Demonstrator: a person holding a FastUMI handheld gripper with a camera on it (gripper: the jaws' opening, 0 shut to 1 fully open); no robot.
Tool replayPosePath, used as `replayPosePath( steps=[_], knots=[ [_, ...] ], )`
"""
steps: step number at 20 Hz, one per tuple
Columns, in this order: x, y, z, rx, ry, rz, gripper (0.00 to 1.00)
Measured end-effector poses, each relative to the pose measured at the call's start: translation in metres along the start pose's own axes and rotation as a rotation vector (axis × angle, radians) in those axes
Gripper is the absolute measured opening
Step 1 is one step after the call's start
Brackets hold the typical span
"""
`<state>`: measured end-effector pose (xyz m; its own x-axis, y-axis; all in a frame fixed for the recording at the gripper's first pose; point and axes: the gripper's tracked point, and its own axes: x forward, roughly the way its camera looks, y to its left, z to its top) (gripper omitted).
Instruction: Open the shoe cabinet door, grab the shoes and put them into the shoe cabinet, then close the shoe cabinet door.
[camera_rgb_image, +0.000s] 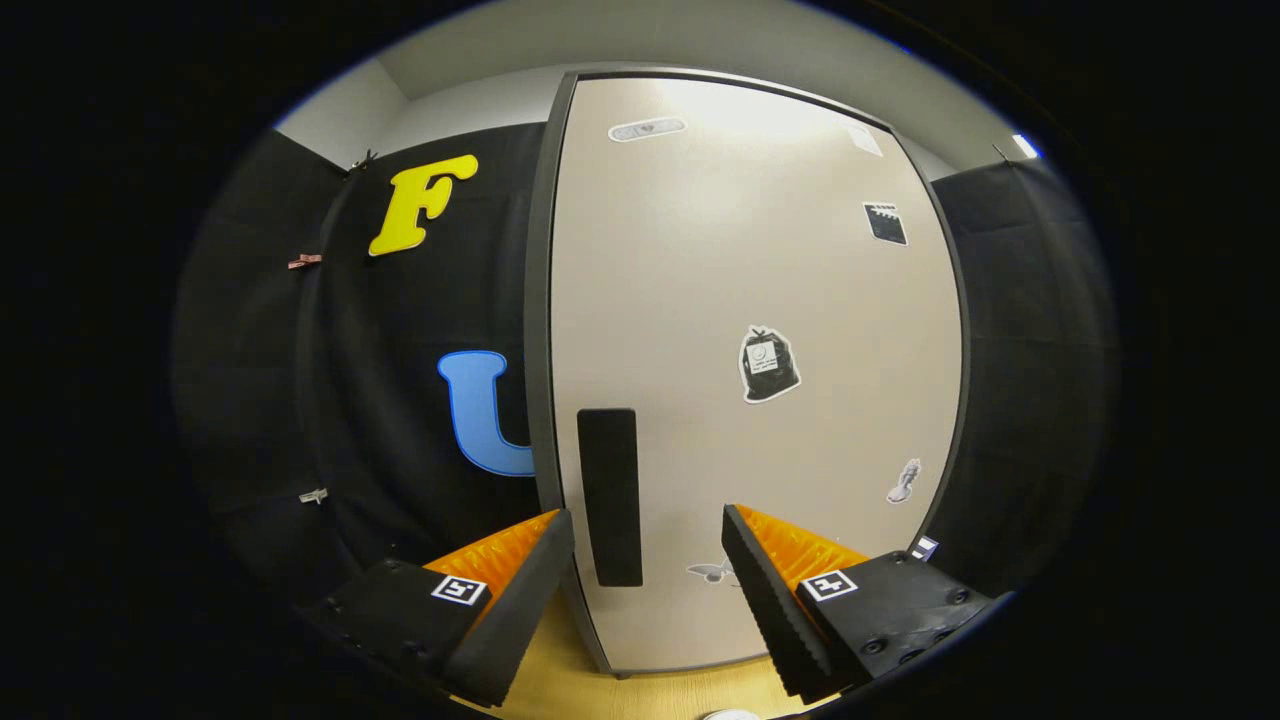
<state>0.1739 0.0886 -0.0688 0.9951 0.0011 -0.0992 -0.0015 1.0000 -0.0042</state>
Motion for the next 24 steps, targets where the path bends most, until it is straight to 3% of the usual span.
replayPosePath(
  steps=[10,12,17,18,20,21,24],
  knots=[
    [0.032,0.005,-0.005,0.003,-0.004,-0.033,0.98],
    [0.034,0.006,-0.006,0.010,0.001,-0.032,0.85],
    [0.038,0.009,-0.010,0.009,0.010,-0.027,0.83],
    [0.034,0.010,-0.007,0.008,0.006,-0.031,0.70],
    [0.039,0.009,-0.008,-0.001,0.001,-0.036,0.60],
    [0.042,0.015,-0.008,0.006,0.002,-0.005,0.60],
    [0.037,0.015,-0.008,-0.015,0.001,-0.015,0.37]
  ],
)
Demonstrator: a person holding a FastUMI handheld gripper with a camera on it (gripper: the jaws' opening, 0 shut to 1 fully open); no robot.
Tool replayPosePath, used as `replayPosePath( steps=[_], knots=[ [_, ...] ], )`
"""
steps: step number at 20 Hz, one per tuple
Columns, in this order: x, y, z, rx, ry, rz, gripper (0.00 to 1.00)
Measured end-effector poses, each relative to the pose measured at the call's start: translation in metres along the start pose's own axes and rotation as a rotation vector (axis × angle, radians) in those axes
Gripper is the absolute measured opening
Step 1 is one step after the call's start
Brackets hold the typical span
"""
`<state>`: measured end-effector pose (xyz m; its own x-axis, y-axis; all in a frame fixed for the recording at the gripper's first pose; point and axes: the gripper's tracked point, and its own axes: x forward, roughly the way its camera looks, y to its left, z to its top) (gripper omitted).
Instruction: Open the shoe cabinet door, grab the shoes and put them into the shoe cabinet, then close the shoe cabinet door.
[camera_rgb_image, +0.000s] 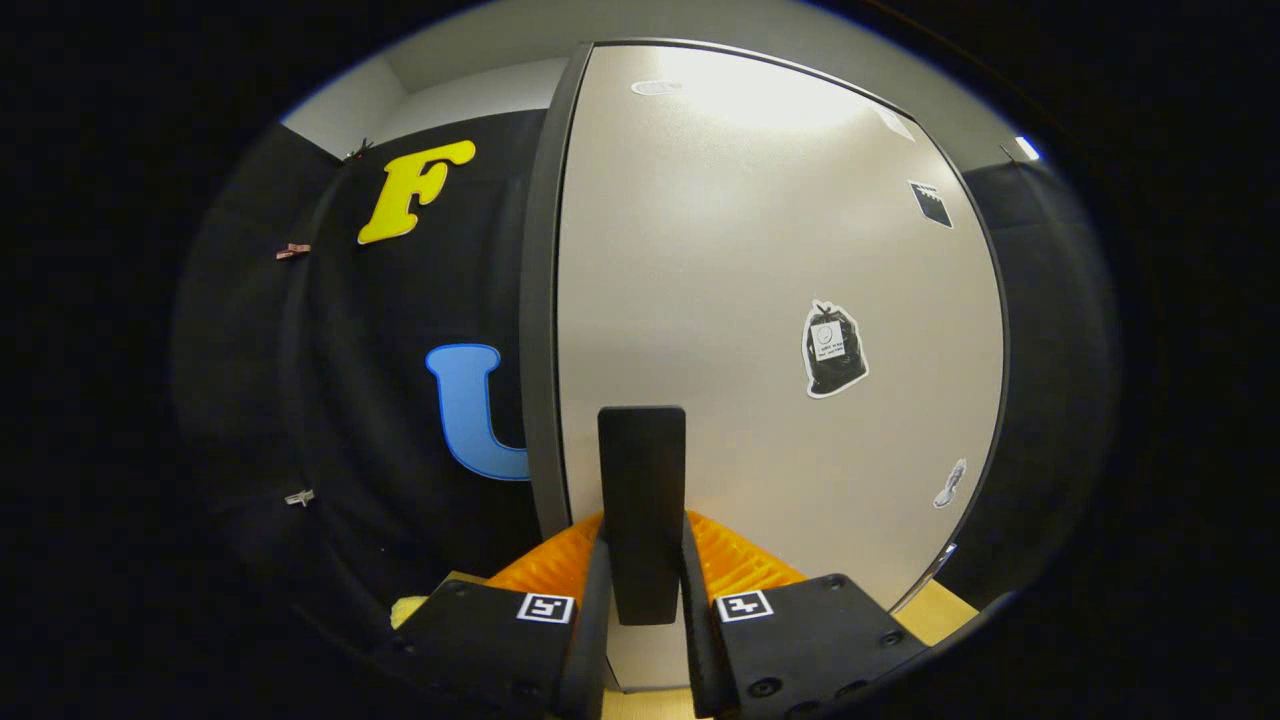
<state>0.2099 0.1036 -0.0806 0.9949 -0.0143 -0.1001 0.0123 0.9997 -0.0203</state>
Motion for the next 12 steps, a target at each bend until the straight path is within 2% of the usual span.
replayPosePath(
  steps=[2,7,12],
  knots=[
    [0.003,0.003,-0.001,0.004,0.002,0.002,0.33],
    [0.000,0.002,-0.002,-0.006,0.017,0.004,0.33],
    [-0.020,0.001,0.000,0.018,0.013,0.044,0.33]
  ],
)
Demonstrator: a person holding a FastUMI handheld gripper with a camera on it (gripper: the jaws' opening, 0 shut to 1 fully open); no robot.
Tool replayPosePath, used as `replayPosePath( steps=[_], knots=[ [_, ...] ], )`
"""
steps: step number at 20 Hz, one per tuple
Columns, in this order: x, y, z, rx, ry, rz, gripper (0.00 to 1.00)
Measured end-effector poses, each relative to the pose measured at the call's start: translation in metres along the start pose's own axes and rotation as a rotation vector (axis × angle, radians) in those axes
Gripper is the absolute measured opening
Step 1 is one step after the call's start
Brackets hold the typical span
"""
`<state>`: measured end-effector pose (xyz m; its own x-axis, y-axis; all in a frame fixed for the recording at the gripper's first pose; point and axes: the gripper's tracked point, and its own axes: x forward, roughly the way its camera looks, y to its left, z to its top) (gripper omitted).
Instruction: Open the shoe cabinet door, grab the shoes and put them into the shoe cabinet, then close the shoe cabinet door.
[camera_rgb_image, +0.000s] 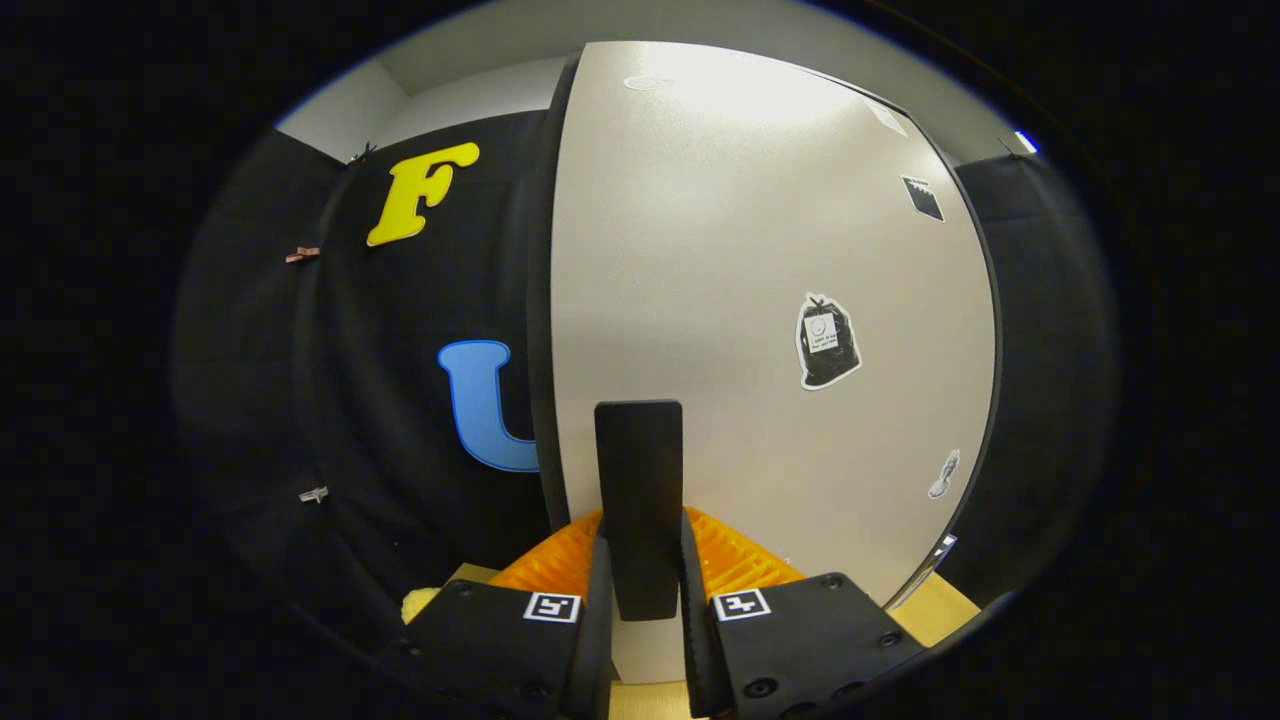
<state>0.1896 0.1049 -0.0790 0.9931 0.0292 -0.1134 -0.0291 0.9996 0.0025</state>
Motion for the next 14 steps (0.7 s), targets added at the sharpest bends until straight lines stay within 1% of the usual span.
replayPosePath(
  steps=[2,5,14],
  knots=[
    [-0.011,-0.003,-0.002,-0.011,-0.002,0.007,0.33],
    [-0.023,-0.005,-0.002,0.015,0.015,0.035,0.33],
    [-0.066,-0.019,-0.007,0.031,0.044,0.082,0.33]
  ],
)
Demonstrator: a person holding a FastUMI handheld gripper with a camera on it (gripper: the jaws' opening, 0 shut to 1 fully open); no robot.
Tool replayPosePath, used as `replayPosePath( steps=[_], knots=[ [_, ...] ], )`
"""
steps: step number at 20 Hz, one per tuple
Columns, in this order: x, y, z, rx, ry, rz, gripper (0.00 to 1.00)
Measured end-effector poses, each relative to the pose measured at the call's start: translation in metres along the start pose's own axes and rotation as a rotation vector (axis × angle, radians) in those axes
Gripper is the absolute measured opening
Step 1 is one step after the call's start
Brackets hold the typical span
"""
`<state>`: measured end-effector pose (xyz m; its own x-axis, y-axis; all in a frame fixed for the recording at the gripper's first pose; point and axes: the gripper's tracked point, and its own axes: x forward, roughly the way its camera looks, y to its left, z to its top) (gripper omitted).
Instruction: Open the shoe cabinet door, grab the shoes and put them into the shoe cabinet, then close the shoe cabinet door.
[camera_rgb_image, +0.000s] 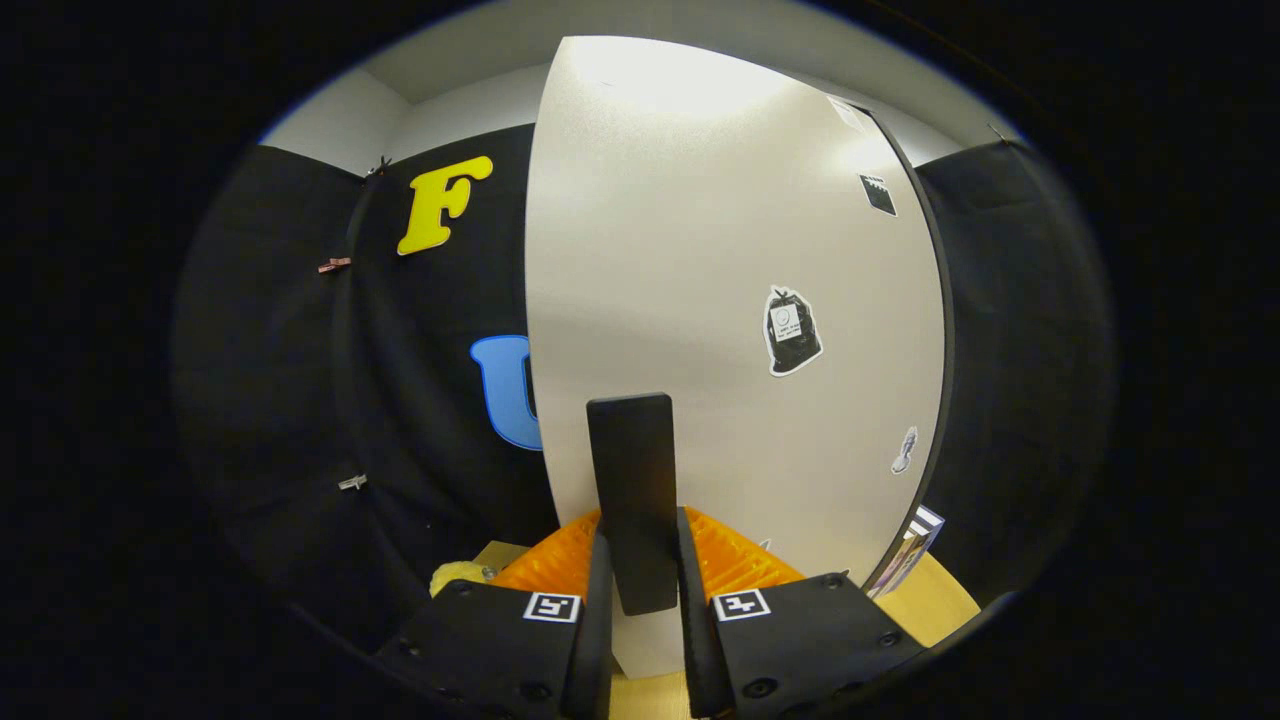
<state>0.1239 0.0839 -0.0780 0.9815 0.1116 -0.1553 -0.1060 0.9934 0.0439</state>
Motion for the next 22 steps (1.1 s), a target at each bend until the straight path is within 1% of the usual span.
replayPosePath(
  steps=[14,22],
  knots=[
    [-0.060,-0.037,-0.001,-0.042,0.015,0.041,0.33],
    [-0.097,-0.071,-0.001,-0.024,0.019,0.013,0.33]
  ],
)
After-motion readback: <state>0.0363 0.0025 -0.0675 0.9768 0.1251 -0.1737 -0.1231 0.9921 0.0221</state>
